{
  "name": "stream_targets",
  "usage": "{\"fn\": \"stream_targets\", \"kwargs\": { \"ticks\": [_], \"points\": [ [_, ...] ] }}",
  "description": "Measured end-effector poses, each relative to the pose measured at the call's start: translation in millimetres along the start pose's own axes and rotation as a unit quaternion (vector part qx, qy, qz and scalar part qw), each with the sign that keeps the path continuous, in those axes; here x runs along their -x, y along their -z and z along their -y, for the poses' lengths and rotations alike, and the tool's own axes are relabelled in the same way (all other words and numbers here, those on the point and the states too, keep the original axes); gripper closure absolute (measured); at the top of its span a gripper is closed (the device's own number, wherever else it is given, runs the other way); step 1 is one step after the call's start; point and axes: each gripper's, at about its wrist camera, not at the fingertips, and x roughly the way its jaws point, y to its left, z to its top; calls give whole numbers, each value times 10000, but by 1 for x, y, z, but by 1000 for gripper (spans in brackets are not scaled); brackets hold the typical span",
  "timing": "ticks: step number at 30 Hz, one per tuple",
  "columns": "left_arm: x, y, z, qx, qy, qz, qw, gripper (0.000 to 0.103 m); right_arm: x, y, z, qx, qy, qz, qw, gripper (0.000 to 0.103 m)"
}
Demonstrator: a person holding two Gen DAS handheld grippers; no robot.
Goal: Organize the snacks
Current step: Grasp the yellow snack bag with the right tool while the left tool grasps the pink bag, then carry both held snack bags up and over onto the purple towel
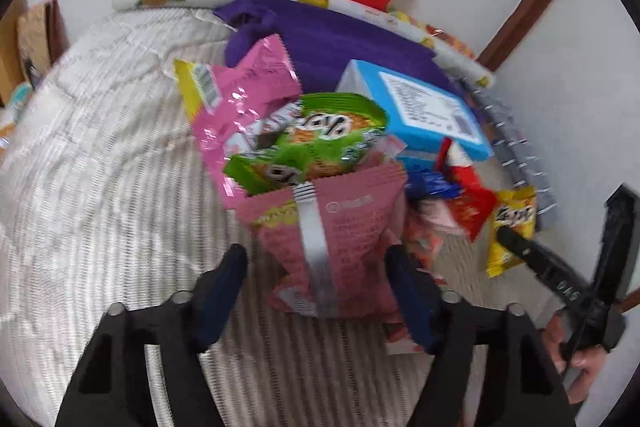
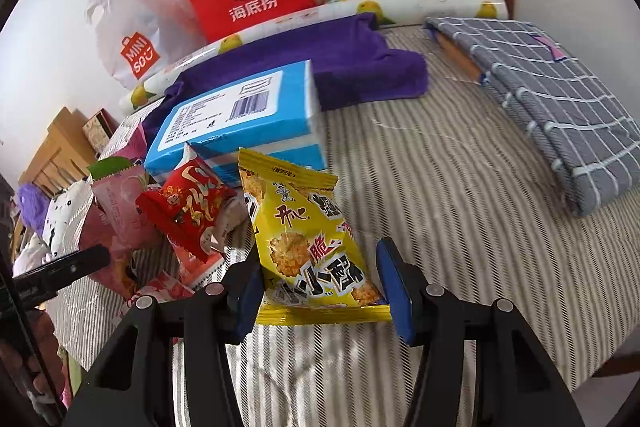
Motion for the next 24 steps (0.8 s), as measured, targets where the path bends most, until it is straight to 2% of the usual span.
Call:
{"fn": "stream_targets", "kwargs": {
  "ticks": [1,4,13,24],
  "points": [
    [0,0,0,-11,12,-16,10000,58,2,0,1,-17,-2,3,10000,50],
    [3,0,3,-114,-9,34,9999,64,6,0,4,-35,17,23,10000,50],
    [32,-3,8,-206,-122,287,9993,66,23,-1,-6,103,104,130,9998,50],
    [75,-8,18,-360,-127,592,9975,66,68,-7,-25,311,193,518,9980,50]
  ]
}}
